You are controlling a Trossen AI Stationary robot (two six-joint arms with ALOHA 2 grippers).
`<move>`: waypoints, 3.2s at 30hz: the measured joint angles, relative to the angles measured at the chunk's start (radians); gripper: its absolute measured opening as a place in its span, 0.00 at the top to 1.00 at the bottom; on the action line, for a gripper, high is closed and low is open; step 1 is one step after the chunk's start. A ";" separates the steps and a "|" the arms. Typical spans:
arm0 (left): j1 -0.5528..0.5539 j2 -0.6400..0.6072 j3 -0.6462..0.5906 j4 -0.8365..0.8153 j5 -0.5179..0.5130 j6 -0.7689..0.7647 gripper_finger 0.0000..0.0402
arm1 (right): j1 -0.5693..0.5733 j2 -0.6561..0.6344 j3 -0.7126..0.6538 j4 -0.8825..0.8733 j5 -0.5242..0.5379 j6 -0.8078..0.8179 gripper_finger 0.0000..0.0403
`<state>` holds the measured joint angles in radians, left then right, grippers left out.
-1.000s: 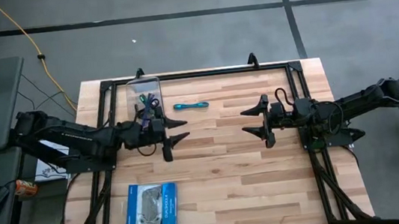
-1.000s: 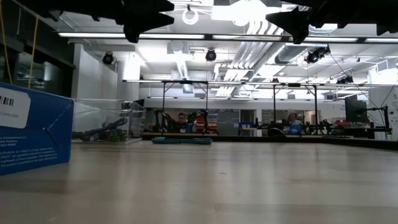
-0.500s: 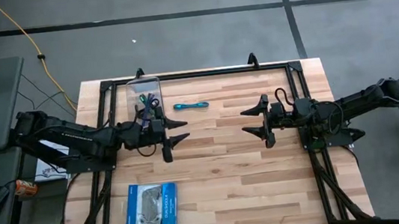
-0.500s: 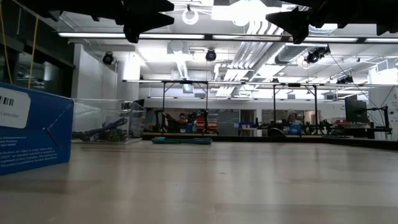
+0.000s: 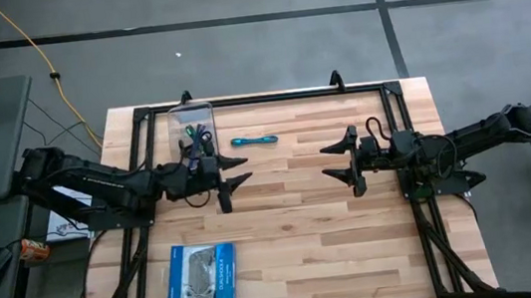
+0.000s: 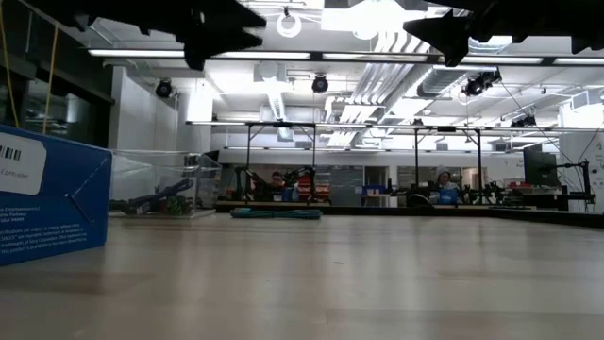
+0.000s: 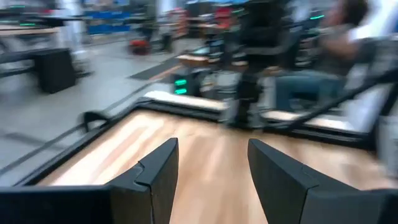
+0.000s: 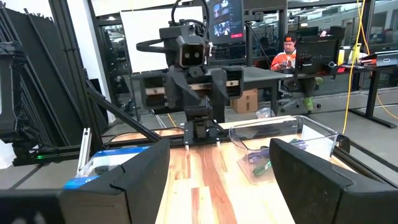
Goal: Pick and place USB-C Cables
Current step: Put the blue USB cable into the transparent bin
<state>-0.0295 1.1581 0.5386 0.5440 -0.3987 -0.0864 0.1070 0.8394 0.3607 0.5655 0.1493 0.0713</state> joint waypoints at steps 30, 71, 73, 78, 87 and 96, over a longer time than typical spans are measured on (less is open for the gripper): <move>0.523 0.701 0.693 -0.934 0.284 -0.128 0.59 | -0.002 0.000 0.000 -0.009 0.001 -0.001 0.33; 0.517 0.855 0.738 -1.065 0.270 -0.052 0.62 | -0.002 0.000 0.000 -0.023 0.009 -0.001 0.33; 0.505 0.855 0.738 -1.068 0.251 -0.053 0.67 | -0.002 0.000 0.000 -0.023 0.009 -0.001 0.33; 0.499 0.855 0.738 -1.069 0.242 -0.060 0.91 | -0.002 0.000 0.000 -0.023 0.009 -0.001 0.33; 0.499 0.855 0.738 -1.071 0.237 -0.051 0.99 | -0.002 0.000 0.000 -0.023 0.009 -0.001 0.33; 0.494 0.845 0.733 -1.057 0.242 -0.048 1.00 | -0.002 0.000 0.000 -0.023 0.009 -0.001 0.33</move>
<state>0.4646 2.0033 1.2721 -0.5135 -0.1568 -0.1347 0.1051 0.8394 0.3607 0.5423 0.1585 0.0704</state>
